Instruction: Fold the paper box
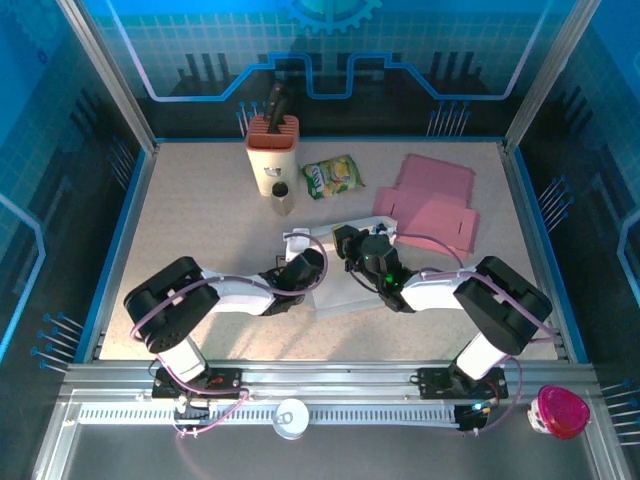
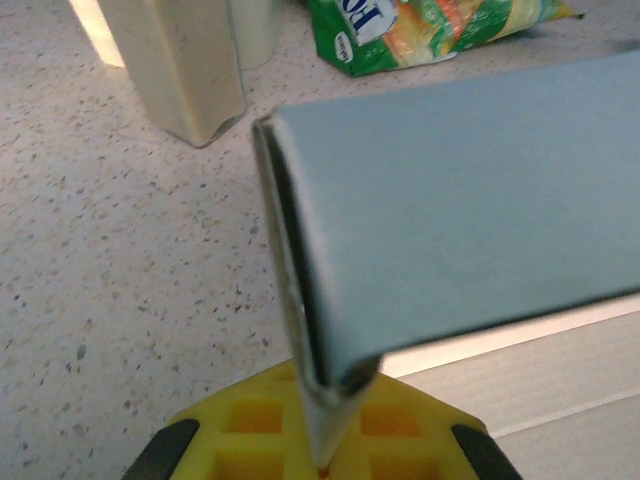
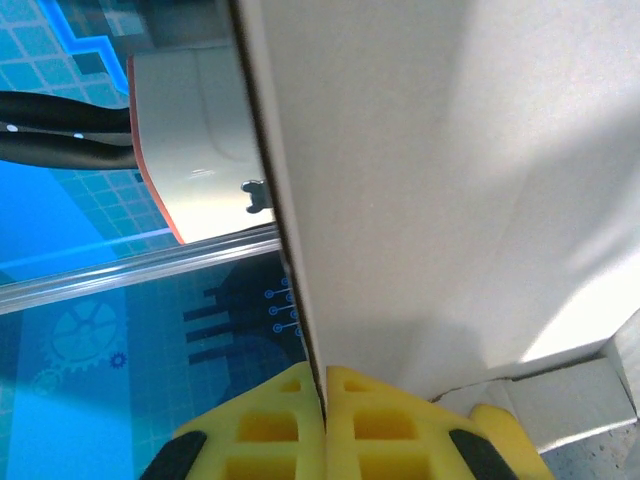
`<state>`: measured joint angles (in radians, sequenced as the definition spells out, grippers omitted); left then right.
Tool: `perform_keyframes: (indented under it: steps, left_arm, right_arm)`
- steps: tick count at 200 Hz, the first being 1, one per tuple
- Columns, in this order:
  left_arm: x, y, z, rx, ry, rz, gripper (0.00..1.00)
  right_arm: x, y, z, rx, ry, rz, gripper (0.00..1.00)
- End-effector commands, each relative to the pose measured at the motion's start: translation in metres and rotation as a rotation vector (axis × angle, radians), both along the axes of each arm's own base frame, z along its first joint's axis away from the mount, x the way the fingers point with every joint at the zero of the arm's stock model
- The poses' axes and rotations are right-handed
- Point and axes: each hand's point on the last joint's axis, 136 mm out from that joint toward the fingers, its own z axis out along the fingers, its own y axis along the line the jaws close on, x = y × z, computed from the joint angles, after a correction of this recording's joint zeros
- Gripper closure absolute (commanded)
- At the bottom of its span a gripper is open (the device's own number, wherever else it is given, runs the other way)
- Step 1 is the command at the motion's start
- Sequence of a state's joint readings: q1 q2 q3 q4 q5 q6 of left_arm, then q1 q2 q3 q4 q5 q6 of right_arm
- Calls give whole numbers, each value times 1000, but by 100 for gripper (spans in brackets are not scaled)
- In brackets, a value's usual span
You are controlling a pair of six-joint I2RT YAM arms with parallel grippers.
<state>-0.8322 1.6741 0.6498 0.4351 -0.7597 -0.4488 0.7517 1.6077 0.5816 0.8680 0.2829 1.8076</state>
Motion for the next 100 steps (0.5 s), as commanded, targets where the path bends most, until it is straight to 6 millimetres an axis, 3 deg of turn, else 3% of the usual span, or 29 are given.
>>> perform_keyframes:
  steps: [1,23,100]
  left_arm:
    - [7,-42,32,-152,-113,-218,88]
    - [7,-43,30,-162,-128,-277,81]
    - [8,-38,27,-143,-183,-291,80]
  right_arm:
    - [-25,13,-36,-58,139,133,100]
    - [-26,12,-39,-57,156,139,100]
    - [-24,7,-41,-58,173,137,100]
